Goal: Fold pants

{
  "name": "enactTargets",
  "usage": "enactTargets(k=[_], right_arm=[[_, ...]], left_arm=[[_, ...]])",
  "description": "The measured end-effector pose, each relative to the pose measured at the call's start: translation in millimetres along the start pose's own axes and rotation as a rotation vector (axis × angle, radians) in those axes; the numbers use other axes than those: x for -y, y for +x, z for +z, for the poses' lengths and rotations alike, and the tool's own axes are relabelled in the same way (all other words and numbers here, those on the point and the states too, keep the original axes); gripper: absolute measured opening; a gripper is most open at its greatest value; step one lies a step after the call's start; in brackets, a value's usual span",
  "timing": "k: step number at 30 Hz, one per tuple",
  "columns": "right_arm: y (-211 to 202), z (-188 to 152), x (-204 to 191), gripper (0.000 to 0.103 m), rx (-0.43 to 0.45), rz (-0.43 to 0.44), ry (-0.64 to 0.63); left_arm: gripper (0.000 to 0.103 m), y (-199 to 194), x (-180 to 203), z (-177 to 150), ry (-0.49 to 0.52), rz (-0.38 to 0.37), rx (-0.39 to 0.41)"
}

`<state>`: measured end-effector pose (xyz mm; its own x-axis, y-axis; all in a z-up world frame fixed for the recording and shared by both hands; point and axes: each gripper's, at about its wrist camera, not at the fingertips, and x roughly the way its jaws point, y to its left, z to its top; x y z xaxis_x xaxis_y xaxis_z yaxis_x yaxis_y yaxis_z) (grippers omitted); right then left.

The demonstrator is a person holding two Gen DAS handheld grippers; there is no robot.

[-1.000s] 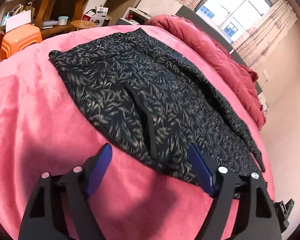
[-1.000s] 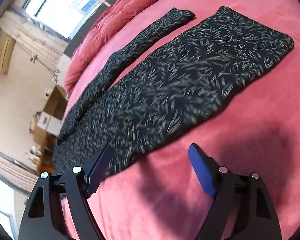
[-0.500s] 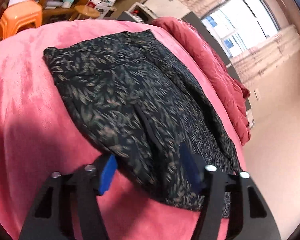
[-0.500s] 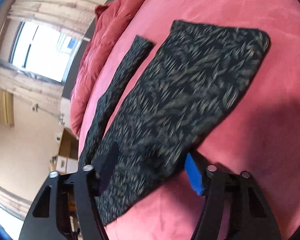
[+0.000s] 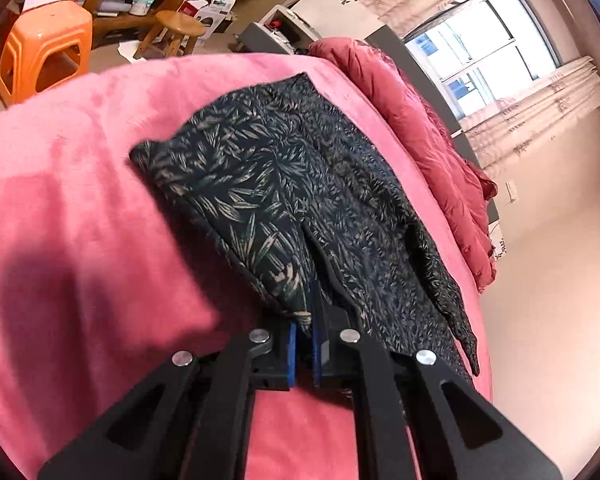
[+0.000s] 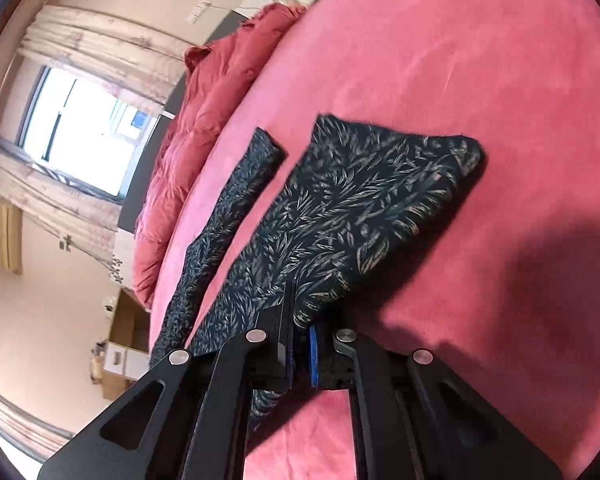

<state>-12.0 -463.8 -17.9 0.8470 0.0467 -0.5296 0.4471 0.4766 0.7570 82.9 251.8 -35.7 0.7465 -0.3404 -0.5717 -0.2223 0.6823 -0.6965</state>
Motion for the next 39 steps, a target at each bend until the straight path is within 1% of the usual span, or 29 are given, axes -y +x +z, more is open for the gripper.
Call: enactTargets(k=[5, 7, 9, 10, 11, 12, 14, 15, 17, 18, 19, 20, 21, 22, 23, 25, 26, 27, 28, 29, 31, 32, 33, 35, 36, 37, 38, 39], right_arm=[[-22, -1, -3, 0.004, 0.053, -0.028, -0.02], [-29, -4, -7, 0.004, 0.067, -0.064, -0.04], [-35, -7, -5, 0.004, 0.075, -0.132, -0.072], [-37, -9, 0, 0.004, 0.064, -0.163, -0.063], [-37, -8, 7, 0.004, 0.042, -0.162, -0.022], [-35, -7, 10, 0.004, 0.029, -0.167, -0.009], [-20, -6, 14, 0.004, -0.025, -0.237, 0.014], [-17, -6, 15, 0.004, -0.037, -0.249, 0.02], [-14, -4, 17, 0.006, -0.032, -0.231, 0.03], [-15, -3, 19, 0.008, -0.029, -0.208, 0.049], [-18, -4, 24, 0.011, -0.025, -0.185, 0.069], [-21, -5, 29, 0.017, -0.013, -0.162, 0.094], [-23, -2, 34, 0.021, 0.01, -0.146, 0.127], [-25, -2, 37, 0.021, 0.024, -0.143, 0.142], [-24, 1, 41, 0.021, 0.037, -0.146, 0.155], [-21, 5, 44, 0.021, 0.042, -0.15, 0.164], [-20, 8, 43, 0.02, 0.051, -0.15, 0.158], [-21, 9, 42, 0.007, 0.06, -0.156, 0.144], [-23, 11, 37, 0.005, 0.081, -0.191, 0.107], [-27, 12, 33, 0.005, 0.11, -0.214, 0.08], [-32, 15, 22, 0.005, 0.157, -0.244, 0.041], [-33, 15, 21, 0.005, 0.173, -0.275, 0.029], [-33, 14, 24, 0.005, 0.173, -0.311, 0.041], [-33, 16, 37, 0.005, 0.149, -0.341, 0.088], [-34, 17, 41, 0.005, 0.15, -0.334, 0.108], [-36, 19, 40, 0.008, 0.16, -0.338, 0.106], [-40, 20, 36, 0.015, 0.191, -0.373, 0.083], [-48, 20, 30, 0.03, 0.24, -0.426, 0.059]], left_arm=[[0.005, -22, -11, -16, -0.029, -0.036, -0.015], [0.005, -30, -15, -21, -0.04, -0.042, -0.018], [0.005, -36, -19, -28, -0.04, -0.034, -0.026], [0.005, -37, -22, -31, -0.038, -0.023, -0.034], [0.005, -37, -25, -35, -0.031, -0.014, -0.039], [0.005, -34, -28, -38, -0.02, 0.003, -0.047], [0.005, -27, -35, -45, -0.025, 0.03, -0.063], [0.005, -26, -38, -47, -0.024, 0.024, -0.053], [0.009, -26, -36, -49, -0.005, 0.028, -0.031], [0.01, -25, -34, -48, 0.008, 0.031, -0.024], [0.017, -25, -31, -49, 0.016, 0.027, -0.019], [0.029, -26, -30, -48, 0.021, 0.021, -0.012], [0.035, -27, -27, -47, 0.019, 0.009, 0.002], [0.046, -28, -25, -46, 0.018, -0.001, 0.014], [0.054, -29, -23, -43, 0.024, -0.002, 0.025], [0.061, -33, -20, -38, 0.039, 0.036, 0.076], [0.057, -35, -20, -35, 0.038, 0.054, 0.1], [0.05, -37, -20, -31, 0.037, 0.072, 0.116], [0.013, -38, -23, -29, 0.042, 0.105, 0.113], [0.009, -37, -24, -27, 0.045, 0.159, 0.104], [0.008, -38, -33, -28, 0.015, 0.186, 0.086], [0.007, -39, -38, -30, -0.001, 0.214, 0.087], [0.007, -41, -42, -32, -0.017, 0.225, 0.094], [0.01, -43, -45, -32, -0.031, 0.227, 0.101], [0.011, -46, -47, -31, -0.034, 0.23, 0.113], [0.016, -49, -47, -32, -0.035, 0.241, 0.128], [0.023, -52, -47, -36, -0.034, 0.261, 0.149], [0.024, -58, -46, -35, -0.033, 0.275, 0.175]])
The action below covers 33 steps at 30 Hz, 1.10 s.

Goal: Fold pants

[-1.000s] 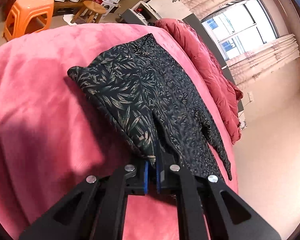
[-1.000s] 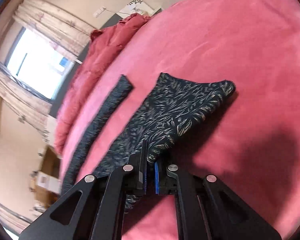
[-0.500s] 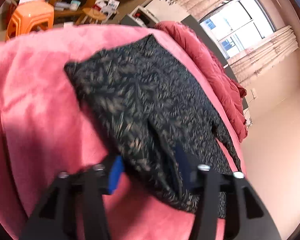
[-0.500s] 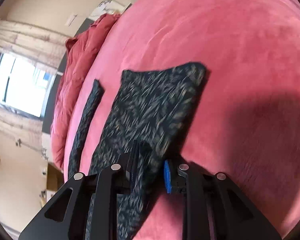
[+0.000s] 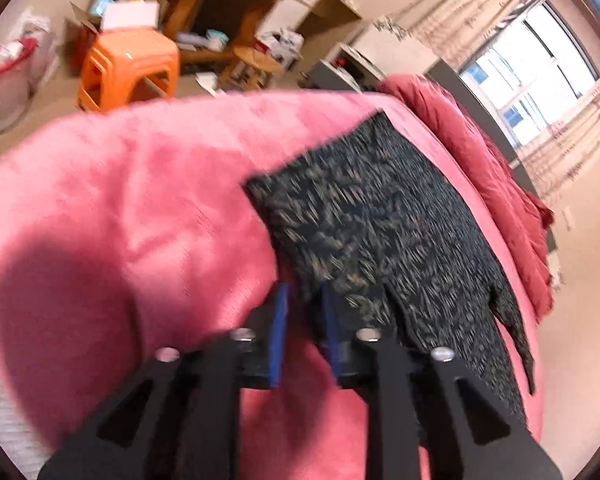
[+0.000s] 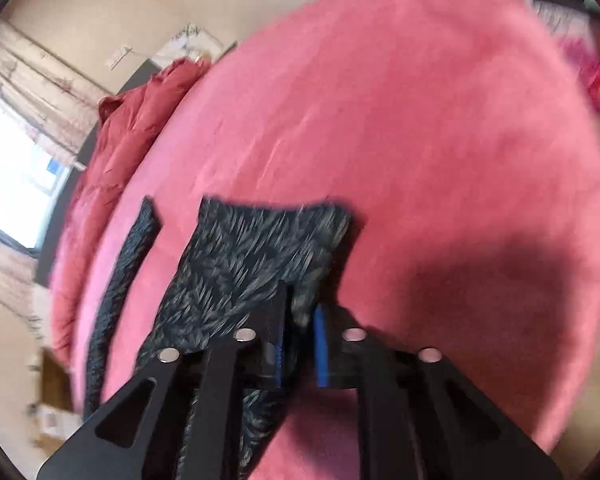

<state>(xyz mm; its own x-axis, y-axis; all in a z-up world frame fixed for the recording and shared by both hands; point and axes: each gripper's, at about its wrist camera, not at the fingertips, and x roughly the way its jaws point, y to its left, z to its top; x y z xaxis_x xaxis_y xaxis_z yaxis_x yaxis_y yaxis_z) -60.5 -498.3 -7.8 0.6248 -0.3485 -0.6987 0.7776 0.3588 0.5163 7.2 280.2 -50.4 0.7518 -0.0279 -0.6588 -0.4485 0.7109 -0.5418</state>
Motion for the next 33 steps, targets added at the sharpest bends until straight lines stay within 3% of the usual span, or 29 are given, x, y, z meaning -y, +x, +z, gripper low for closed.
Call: enactTargets(k=[2, 3, 5, 7, 9, 13, 16, 21, 24, 28, 33], right_arm=[[-18, 2, 4, 0.054, 0.11, -0.018, 0.004], [-25, 2, 5, 0.056, 0.151, 0.001, 0.006], [-40, -2, -5, 0.056, 0.224, 0.033, -0.06], [-46, -11, -19, 0.056, 0.229, 0.103, -0.136], [-42, -24, -43, 0.056, 0.177, 0.156, -0.26], [-35, -57, -88, 0.056, 0.075, 0.206, -0.481], [-28, -97, -120, 0.056, -0.02, 0.233, -0.638], [-24, -147, -172, 0.056, -0.048, 0.284, -0.815], [-15, -171, -193, 0.056, -0.039, 0.309, -0.892], [8, -188, -209, 0.056, -0.07, 0.271, -0.946], [11, -194, -215, 0.067, -0.085, 0.274, -0.966]], left_arm=[[0.035, -12, 0, 3, -0.007, 0.005, 0.055], [0.037, -17, 2, 5, -0.004, 0.015, 0.083], [0.056, -30, 4, 8, 0.012, 0.051, 0.159], [0.065, -43, 6, 11, 0.022, 0.079, 0.231], [0.068, -50, 8, 17, 0.026, 0.069, 0.268], [0.081, -42, 20, 23, 0.065, 0.012, 0.197], [0.089, -24, 42, 25, 0.12, -0.038, 0.099], [0.095, 5, 85, 36, 0.186, -0.127, -0.012], [0.095, 24, 109, 51, 0.215, -0.117, -0.052], [0.095, 51, 130, 79, 0.246, -0.076, -0.059], [0.094, 95, 136, 119, 0.196, -0.022, -0.101]])
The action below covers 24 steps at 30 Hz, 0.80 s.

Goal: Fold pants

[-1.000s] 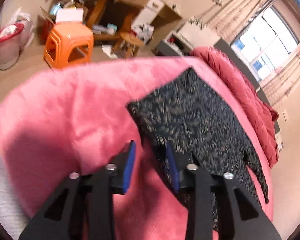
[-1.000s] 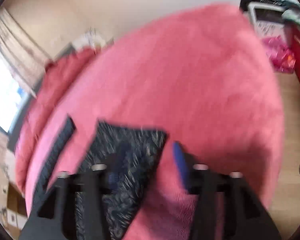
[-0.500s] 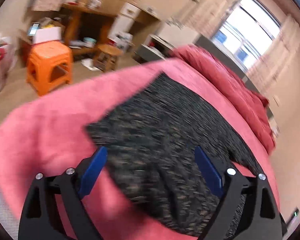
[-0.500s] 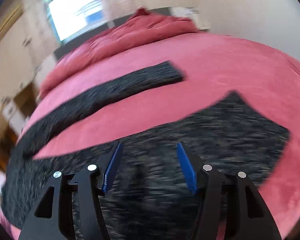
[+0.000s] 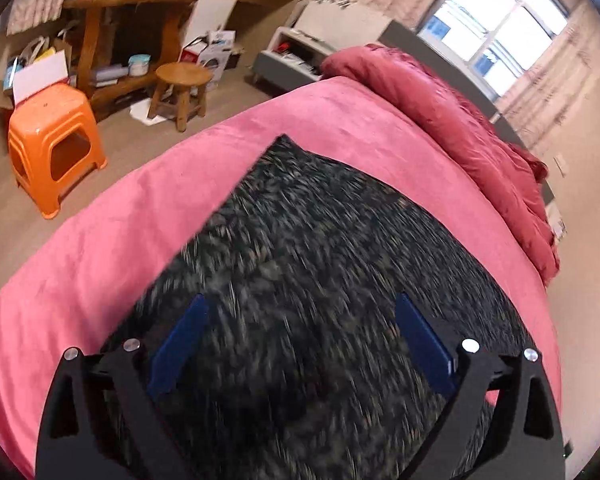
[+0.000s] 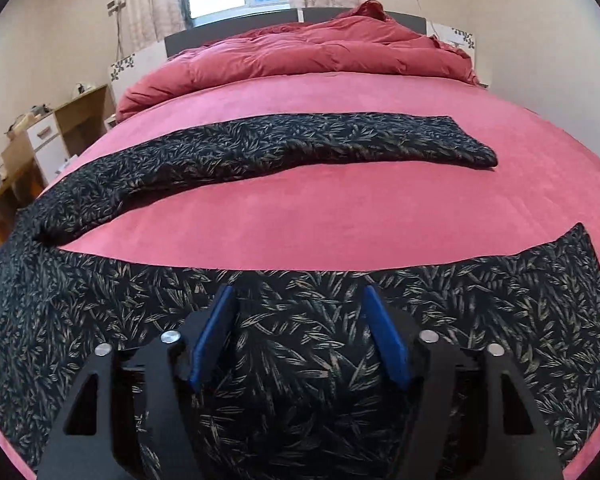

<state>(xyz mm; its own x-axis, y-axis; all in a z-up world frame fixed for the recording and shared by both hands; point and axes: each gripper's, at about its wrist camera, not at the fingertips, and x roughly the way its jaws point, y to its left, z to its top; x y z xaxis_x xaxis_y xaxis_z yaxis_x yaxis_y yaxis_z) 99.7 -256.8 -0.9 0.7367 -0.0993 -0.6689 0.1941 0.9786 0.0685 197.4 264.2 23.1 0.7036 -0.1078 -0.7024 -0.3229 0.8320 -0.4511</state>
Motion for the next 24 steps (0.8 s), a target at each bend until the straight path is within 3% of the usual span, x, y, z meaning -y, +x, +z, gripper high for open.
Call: enactTargets(k=[7, 10, 12, 14, 19, 24], right_arm=[[2, -2, 0, 0.068, 0.001, 0.001, 0.003], [3, -2, 0, 0.069, 0.0, 0.001, 0.007], [4, -2, 0, 0.069, 0.0, -0.002, 0.006], [4, -2, 0, 0.069, -0.001, 0.0, 0.007], [5, -1, 3, 0.07, -0.003, 0.013, 0.018], [6, -1, 3, 0.07, -0.004, 0.006, 0.013]], left_arm=[[0.085, 47, -1, 52, -0.027, 0.018, -0.021], [0.068, 72, 5, 69, -0.012, 0.014, -0.045], [0.065, 91, 11, 81, 0.008, 0.033, -0.069], [0.053, 107, 15, 91, 0.017, 0.055, -0.08], [0.049, 140, 16, 109, 0.014, 0.089, -0.121], [0.051, 157, 19, 116, 0.028, 0.111, -0.129]])
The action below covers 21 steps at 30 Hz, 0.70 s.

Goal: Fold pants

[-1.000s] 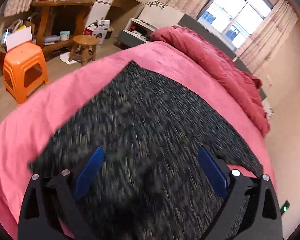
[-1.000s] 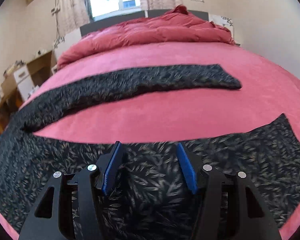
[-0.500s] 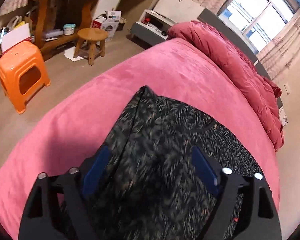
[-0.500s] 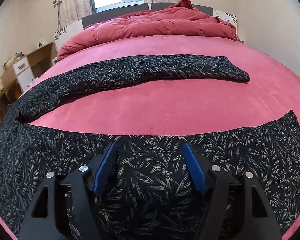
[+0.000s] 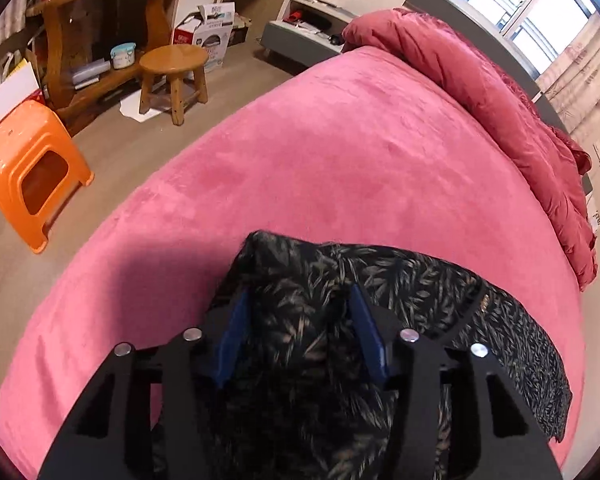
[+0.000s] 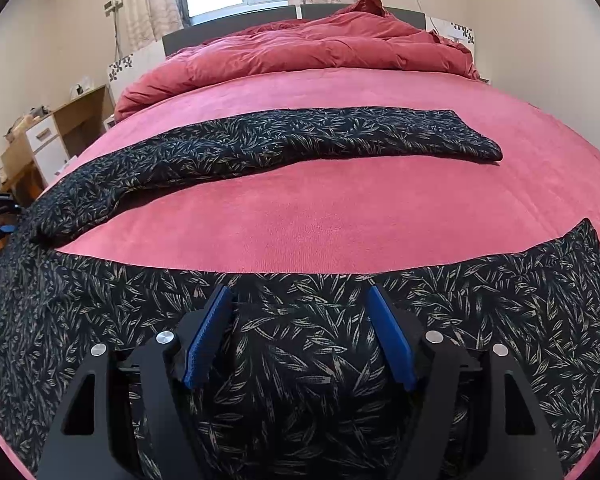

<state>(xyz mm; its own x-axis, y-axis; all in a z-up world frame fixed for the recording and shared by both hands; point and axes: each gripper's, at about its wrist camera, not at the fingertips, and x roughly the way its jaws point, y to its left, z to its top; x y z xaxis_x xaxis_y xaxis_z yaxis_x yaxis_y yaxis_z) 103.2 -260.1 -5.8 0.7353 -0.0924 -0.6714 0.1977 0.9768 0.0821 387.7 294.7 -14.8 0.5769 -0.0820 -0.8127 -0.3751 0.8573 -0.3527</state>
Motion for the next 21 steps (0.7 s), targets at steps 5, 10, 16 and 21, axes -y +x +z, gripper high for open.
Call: enactTargets(k=[5, 10, 16, 21], right_arm=[[0, 0, 0, 0.07, 0.0, 0.001, 0.0], [0, 0, 0, 0.07, 0.001, 0.0, 0.0], [0, 1, 1, 0.07, 0.002, 0.003, 0.004], [0, 0, 1, 0.07, 0.003, 0.006, 0.005]], left_arm=[[0.067, 7, 4, 8, -0.018, 0.0, 0.025], [0.039, 18, 22, 6, 0.08, 0.17, 0.028], [0.025, -6, 23, 1, 0.109, 0.129, 0.095], [0.02, -56, 26, -10, 0.106, 0.015, 0.209]])
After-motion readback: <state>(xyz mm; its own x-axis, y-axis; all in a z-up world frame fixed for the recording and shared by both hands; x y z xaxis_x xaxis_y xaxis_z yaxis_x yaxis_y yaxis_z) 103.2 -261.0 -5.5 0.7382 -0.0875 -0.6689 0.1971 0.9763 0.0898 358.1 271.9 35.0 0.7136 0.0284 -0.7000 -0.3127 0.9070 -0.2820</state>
